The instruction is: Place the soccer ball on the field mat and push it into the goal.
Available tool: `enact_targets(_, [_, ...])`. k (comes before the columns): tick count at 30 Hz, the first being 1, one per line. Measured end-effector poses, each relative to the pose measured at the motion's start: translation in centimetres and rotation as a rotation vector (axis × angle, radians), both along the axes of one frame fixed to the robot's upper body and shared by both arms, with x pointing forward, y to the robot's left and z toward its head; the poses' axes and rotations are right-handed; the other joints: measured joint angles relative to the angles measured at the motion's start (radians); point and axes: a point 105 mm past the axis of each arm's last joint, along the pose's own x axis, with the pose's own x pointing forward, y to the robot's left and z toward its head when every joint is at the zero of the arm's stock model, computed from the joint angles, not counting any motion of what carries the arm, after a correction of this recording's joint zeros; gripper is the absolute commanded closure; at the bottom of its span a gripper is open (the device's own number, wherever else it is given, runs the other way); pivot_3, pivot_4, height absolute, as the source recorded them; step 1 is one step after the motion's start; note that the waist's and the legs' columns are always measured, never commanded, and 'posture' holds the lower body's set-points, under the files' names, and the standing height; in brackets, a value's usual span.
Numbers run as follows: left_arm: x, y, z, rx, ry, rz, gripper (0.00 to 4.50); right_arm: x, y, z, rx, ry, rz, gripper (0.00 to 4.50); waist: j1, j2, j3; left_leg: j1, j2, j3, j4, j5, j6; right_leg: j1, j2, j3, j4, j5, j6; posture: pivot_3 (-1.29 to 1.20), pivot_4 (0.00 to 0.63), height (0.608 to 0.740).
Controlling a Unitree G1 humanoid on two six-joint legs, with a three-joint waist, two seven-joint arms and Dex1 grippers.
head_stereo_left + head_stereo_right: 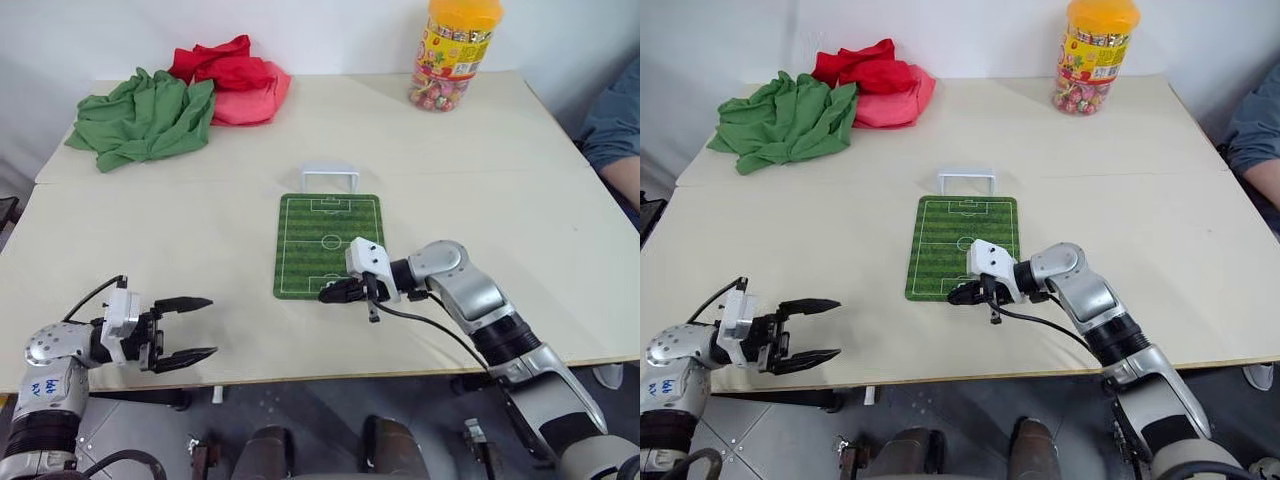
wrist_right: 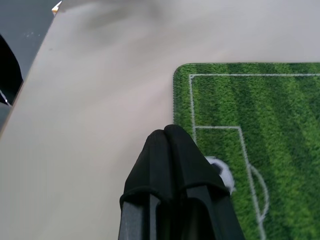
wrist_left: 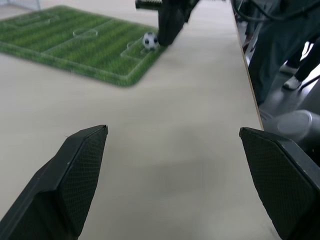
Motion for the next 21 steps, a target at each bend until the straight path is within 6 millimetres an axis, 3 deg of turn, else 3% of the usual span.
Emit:
enact_targets(5, [0.1, -0.4, 0.6, 0.003, -0.032, -0.016, 0.0, 4.0, -0.2, 0.0, -0.031, -0.083, -0.102, 4.49, -0.005, 0.0, 0.0, 0.001, 0.0, 0.0, 0.0, 0.0, 0.0, 0.0, 0.0, 0.0, 0.001, 0.0, -0.001, 0.0, 0.15, 0.74])
enact_targets(7, [0.2, -0.6, 0.7, -0.003, -0.042, -0.018, 0.0, 5.7, -0.4, 1.2, 0.003, -0.138, -0.171, 4.49, -0.009, 0.0, 0.0, 0.0, 0.001, 0.0, -0.001, 0.0, 0.0, -0.001, 0.0, 0.0, 0.0, 0.0, -0.001, 0.0, 0.15, 0.74])
enact_targets(10, [0.8, -0.8, 1.3, -0.01, -0.072, -0.015, 0.0, 8.2, 0.0, 6.4, 0.114, -0.275, -0.264, 4.49, -0.021, 0.002, 0.001, 0.0, 0.001, 0.0, -0.001, 0.0, 0.0, -0.001, 0.001, 0.0, 0.001, 0.0, -0.001, 0.0, 0.15, 0.74])
enact_targets(13, [1.5, -1.1, 1.8, -0.019, -0.108, -0.007, 0.0, 8.6, 0.1, 10.8, 0.205, -0.396, -0.275, 4.49, -0.026, 0.001, 0.0, 0.002, 0.002, 0.0, -0.002, 0.0, -0.001, -0.001, 0.002, -0.001, 0.001, 0.0, -0.001, 0.0, 0.15, 0.74])
enact_targets(15, [1.7, -1.3, 1.8, -0.023, -0.115, -0.007, 0.0, 8.4, -0.2, 10.8, 0.213, -0.399, -0.272, 4.49, -0.027, 0.0, 0.0, 0.002, 0.003, 0.0, -0.002, -0.001, -0.002, -0.001, 0.002, -0.001, 0.001, 0.0, -0.001, 0.0, 0.15, 0.74])
enact_targets(21, [2.6, -1.4, 1.7, -0.036, -0.116, 0.029, 0.0, 5.9, -1.9, 7.9, 0.206, -0.279, -0.25, 4.49, -0.023, 0.0, 0.0, 0.0, 0.002, 0.0, -0.002, -0.001, -0.002, -0.001, 0.002, -0.001, 0.0, 0.0, -0.001, 0.0, 0.15, 0.74])
